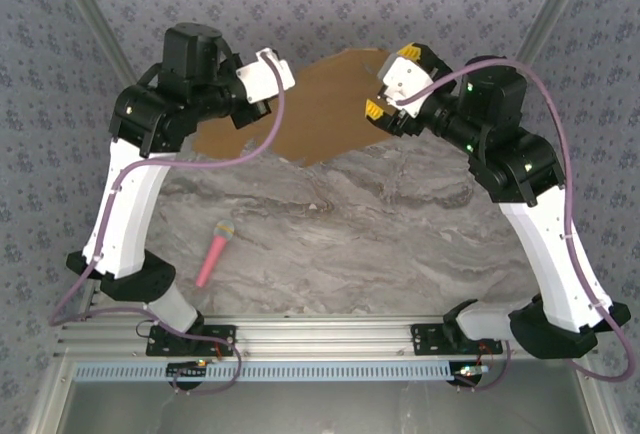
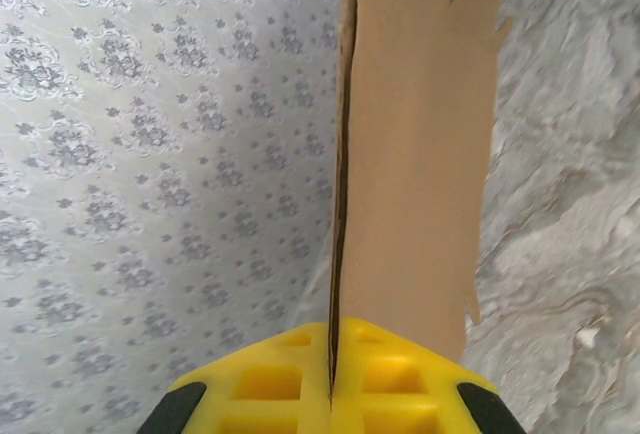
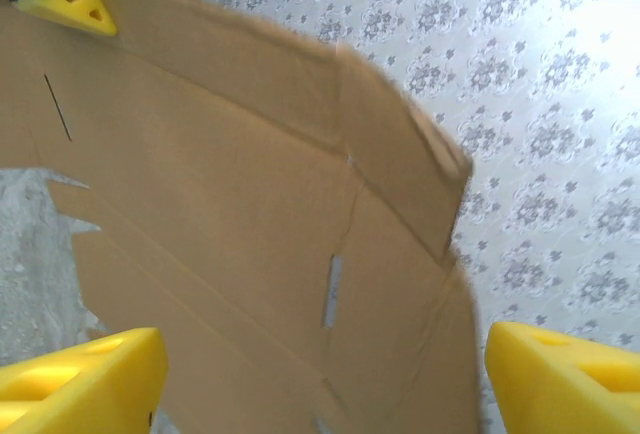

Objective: Fold the paper box

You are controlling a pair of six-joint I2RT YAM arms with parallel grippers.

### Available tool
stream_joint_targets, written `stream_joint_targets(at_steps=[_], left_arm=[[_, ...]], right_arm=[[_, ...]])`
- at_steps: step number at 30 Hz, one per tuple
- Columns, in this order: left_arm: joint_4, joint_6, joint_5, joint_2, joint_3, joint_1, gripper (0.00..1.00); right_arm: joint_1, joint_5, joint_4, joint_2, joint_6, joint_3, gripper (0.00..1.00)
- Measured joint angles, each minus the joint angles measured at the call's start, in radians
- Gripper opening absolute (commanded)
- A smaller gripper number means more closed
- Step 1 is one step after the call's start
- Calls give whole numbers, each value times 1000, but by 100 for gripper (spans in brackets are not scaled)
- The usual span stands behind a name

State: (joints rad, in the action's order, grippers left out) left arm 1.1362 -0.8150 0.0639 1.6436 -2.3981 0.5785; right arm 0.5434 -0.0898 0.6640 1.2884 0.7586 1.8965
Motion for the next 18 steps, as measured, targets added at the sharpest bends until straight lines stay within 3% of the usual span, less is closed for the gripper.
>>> stream_joint_targets(at_steps=[6, 12, 18], left_arm=[[38, -111, -179, 33, -32, 66, 0], [44, -185, -272, 59, -40, 97, 0], [42, -237, -311, 62, -42, 137, 0]], right_arm=[[60, 60, 29, 35, 95, 84, 84], [78, 49, 112, 116, 166, 186, 82], [94, 20, 202, 219, 204, 282, 65]])
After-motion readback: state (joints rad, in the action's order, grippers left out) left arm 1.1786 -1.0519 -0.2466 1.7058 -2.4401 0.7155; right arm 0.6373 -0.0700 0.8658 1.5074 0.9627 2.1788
